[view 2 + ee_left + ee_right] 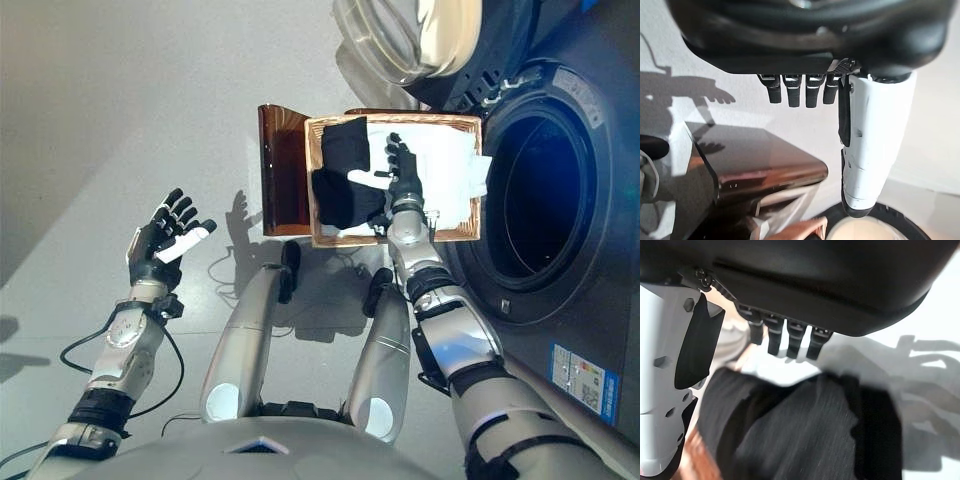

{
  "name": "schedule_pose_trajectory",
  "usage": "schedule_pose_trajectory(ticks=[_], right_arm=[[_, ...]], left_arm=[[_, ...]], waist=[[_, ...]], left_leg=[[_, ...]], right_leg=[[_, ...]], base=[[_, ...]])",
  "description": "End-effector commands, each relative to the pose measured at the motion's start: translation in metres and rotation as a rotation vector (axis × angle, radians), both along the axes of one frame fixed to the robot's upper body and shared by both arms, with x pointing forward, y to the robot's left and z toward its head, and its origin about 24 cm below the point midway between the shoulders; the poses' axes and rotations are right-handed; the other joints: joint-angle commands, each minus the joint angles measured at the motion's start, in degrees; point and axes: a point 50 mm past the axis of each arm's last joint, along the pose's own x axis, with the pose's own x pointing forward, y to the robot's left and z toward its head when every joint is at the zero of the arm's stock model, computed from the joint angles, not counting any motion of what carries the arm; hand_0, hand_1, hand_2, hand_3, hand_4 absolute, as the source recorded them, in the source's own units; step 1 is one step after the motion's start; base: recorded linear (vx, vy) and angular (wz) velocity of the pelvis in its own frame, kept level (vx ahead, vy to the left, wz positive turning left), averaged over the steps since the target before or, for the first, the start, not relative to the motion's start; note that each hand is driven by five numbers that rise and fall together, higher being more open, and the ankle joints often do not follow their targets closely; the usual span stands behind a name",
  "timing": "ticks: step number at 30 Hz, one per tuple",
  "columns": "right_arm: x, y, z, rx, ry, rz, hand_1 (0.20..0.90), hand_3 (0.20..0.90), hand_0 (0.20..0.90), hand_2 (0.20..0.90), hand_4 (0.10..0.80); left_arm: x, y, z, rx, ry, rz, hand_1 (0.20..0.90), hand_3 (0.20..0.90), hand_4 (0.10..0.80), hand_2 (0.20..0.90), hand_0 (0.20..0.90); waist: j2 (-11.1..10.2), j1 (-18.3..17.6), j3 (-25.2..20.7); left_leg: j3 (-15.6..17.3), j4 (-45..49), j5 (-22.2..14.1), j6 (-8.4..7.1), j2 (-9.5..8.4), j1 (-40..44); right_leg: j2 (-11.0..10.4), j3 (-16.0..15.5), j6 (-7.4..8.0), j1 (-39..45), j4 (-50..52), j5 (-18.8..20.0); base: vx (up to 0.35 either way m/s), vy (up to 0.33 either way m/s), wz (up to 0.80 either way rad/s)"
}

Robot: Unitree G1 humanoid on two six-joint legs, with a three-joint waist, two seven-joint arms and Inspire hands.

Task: Pick up the clothes and place them into the washing machine

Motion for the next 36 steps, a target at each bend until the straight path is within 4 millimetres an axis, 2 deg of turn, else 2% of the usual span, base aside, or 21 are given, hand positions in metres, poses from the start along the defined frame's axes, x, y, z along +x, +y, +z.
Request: schedule_pose_trajectory(ticks=[1, 5, 14, 22, 27, 29, 32, 36], right_arm=[[0.012, 0.003, 0.027, -0.027, -0.122, 0.011, 0.900, 0.900, 0.900, 0.900, 0.800], [0.010, 0.009, 0.016, -0.054, -0.054, 0.022, 0.900, 0.900, 0.900, 0.900, 0.800], [0.017, 0.014, 0.020, -0.057, -0.019, 0.046, 0.900, 0.900, 0.900, 0.900, 0.800], [0.015, 0.045, 0.017, -0.060, 0.004, 0.189, 0.900, 0.900, 0.900, 0.900, 0.800], [0.009, 0.069, 0.014, 0.025, 0.005, 0.268, 0.900, 0.900, 0.900, 0.900, 0.800], [0.007, 0.069, 0.010, 0.091, 0.019, 0.266, 0.900, 0.900, 0.900, 0.900, 0.800], [0.007, 0.068, 0.008, 0.084, 0.030, 0.273, 0.900, 0.900, 0.900, 0.900, 0.800], [0.009, 0.068, 0.008, -0.057, 0.050, 0.304, 0.900, 0.900, 0.900, 0.900, 0.800]], left_arm=[[0.010, 0.017, 0.034, 0.085, -0.178, 0.043, 0.900, 0.900, 0.800, 0.900, 0.900], [0.014, 0.017, 0.038, 0.097, -0.191, 0.040, 0.900, 0.900, 0.800, 0.900, 0.900], [0.014, 0.022, 0.044, 0.124, -0.198, 0.038, 0.900, 0.900, 0.800, 0.900, 0.900], [0.015, 0.024, 0.043, 0.131, -0.185, 0.046, 0.900, 0.900, 0.800, 0.900, 0.900], [0.015, 0.023, 0.040, 0.122, -0.177, 0.056, 0.900, 0.900, 0.800, 0.900, 0.900], [0.015, 0.021, 0.039, 0.116, -0.175, 0.052, 0.900, 0.900, 0.800, 0.900, 0.900], [0.014, 0.020, 0.040, 0.108, -0.180, 0.039, 0.900, 0.900, 0.800, 0.900, 0.900], [0.014, 0.023, 0.041, 0.114, -0.182, 0.044, 0.900, 0.900, 0.800, 0.900, 0.900]], waist=[[-0.32, 1.85, -1.22], [-0.91, 2.54, -0.98], [-1.63, 3.90, -0.01], [-2.42, 4.48, 0.93], [-2.92, 4.44, 1.06], [-2.91, 4.43, 1.20], [-2.64, 4.64, 1.29], [-2.16, 4.97, 1.50]], left_leg=[[0.03, -2.20, -3.05, -1.95, -0.46, 3.01], [-0.78, -1.92, -3.38, -1.79, -0.80, 3.07], [-1.21, -1.60, -3.58, -1.64, -1.09, 2.84], [-1.21, -2.35, -3.12, -1.79, -1.04, 3.05], [-1.16, -2.42, -3.18, -1.81, -0.84, 3.40], [-1.19, -2.35, -3.24, -1.81, -0.80, 3.41], [-1.11, -2.23, -3.24, -1.85, -0.80, 3.31], [-1.04, -2.05, -3.22, -1.89, -0.72, 2.81]], right_leg=[[0.74, -0.37, -1.13, 1.02, -5.70, 6.16], [0.57, -1.32, -0.83, 2.17, -6.21, 6.20], [0.35, -2.18, -0.71, 2.87, -6.85, 6.42], [0.38, -2.53, -0.92, 3.21, -7.58, 6.50], [0.51, -2.61, -1.12, 3.16, -7.41, 6.33], [0.46, -2.59, -1.18, 3.00, -7.26, 6.17], [0.37, -2.60, -1.22, 2.75, -6.89, 6.04], [0.28, -2.58, -1.26, 2.26, -6.66, 6.08]], base=[[0.030, 0.016, 0.11], [0.029, 0.006, 0.11], [0.010, 0.005, 0.03], [0.003, -0.002, 0.02], [0.003, -0.002, 0.00], [-0.003, -0.004, -0.04], [-0.004, 0.001, -0.04], [0.000, 0.000, 0.00]])
